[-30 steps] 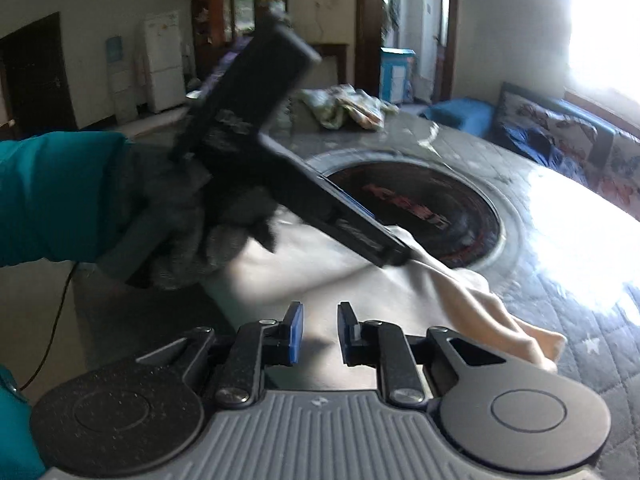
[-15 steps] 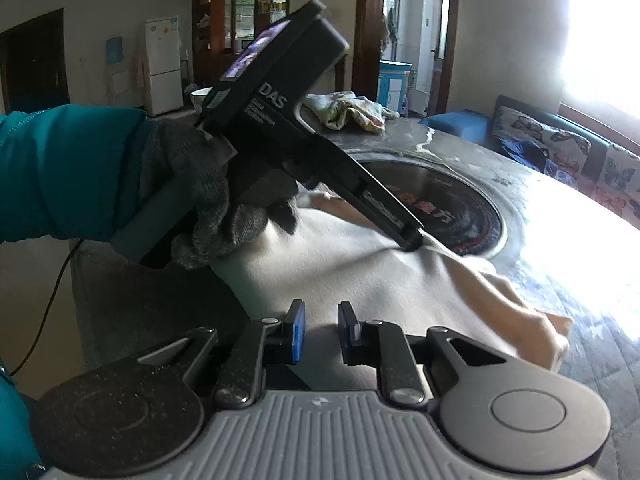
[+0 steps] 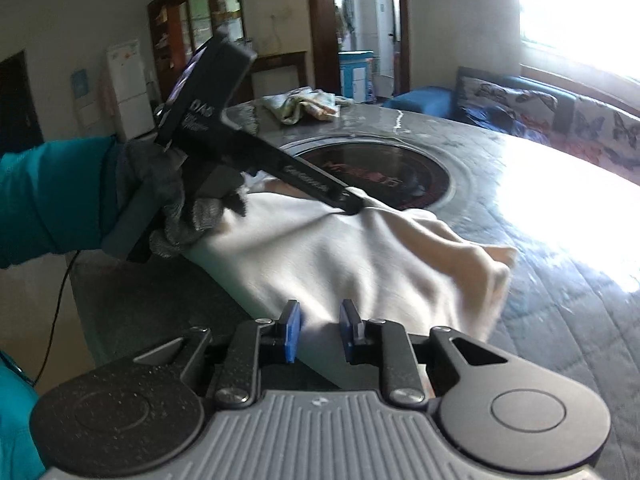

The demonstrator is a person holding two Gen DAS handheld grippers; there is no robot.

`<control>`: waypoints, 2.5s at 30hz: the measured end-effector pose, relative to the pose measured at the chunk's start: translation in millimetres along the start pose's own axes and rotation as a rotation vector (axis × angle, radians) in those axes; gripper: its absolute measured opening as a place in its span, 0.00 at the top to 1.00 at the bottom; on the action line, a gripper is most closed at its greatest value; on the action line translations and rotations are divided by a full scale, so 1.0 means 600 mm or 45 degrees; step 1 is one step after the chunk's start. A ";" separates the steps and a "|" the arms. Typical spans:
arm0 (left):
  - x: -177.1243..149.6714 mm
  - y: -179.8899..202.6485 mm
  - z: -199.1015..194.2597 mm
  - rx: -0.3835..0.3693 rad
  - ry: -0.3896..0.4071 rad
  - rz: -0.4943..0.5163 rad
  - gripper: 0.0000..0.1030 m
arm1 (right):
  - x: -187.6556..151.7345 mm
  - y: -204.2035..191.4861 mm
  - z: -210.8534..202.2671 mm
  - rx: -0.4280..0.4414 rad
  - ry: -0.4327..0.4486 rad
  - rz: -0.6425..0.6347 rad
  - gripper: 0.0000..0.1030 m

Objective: Fold clothes

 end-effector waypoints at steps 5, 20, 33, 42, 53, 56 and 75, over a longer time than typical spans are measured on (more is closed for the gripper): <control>0.000 0.000 0.000 0.013 0.000 -0.005 0.24 | -0.013 0.026 -0.012 0.023 0.025 0.111 0.82; -0.002 -0.002 -0.019 0.038 -0.001 -0.026 0.20 | -0.012 0.040 -0.010 0.074 0.049 0.229 0.77; -0.105 0.007 -0.191 0.083 0.212 0.103 0.23 | 0.006 0.003 -0.011 0.075 0.056 0.152 0.55; -0.145 0.004 -0.212 0.022 0.230 0.022 0.60 | 0.007 0.002 0.005 0.055 0.032 0.146 0.54; -0.159 0.014 -0.202 0.035 0.188 0.076 0.70 | 0.004 0.005 0.012 0.048 0.010 0.147 0.52; -0.144 0.017 -0.218 0.012 0.222 0.065 0.70 | 0.012 -0.001 0.010 0.053 0.011 0.123 0.52; -0.151 -0.042 -0.196 0.022 0.132 -0.107 0.69 | 0.054 -0.034 0.048 0.092 -0.017 -0.021 0.52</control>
Point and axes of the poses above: each gripper's, at about its wrist camera, not at the fingertips, and z roughly the way its jaws point, y to its right, x to its top, the point moved 3 cm from there along z, roughly the way its jaws point, and after that the axes turned 5 degrees about x, right-handed, at the moved point
